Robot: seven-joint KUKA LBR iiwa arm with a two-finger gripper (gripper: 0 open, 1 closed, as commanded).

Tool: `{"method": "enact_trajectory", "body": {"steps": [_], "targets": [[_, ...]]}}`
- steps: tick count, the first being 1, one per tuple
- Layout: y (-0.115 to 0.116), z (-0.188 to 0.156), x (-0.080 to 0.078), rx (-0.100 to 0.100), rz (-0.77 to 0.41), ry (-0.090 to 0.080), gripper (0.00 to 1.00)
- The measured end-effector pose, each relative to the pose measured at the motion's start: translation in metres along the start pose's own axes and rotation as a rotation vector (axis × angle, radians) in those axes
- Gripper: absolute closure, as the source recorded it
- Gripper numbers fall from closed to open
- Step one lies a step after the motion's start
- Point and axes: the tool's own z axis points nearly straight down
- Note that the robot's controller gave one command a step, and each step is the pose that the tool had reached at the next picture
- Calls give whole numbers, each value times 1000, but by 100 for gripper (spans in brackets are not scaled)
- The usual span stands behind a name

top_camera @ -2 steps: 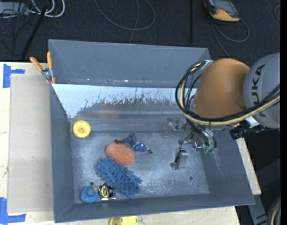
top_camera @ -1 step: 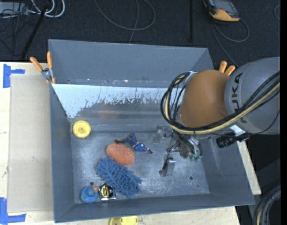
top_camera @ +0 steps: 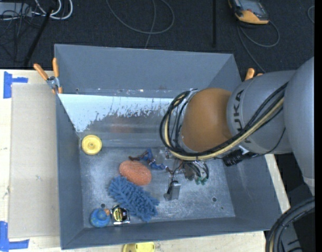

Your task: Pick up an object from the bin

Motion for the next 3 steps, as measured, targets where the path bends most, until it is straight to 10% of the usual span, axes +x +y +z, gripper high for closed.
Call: {"method": "enact_trajectory", "body": {"steps": [2, 3], "targets": [[50, 11, -24, 1, 60, 7, 0], [64, 36, -47, -1, -108, 2, 100]]}}
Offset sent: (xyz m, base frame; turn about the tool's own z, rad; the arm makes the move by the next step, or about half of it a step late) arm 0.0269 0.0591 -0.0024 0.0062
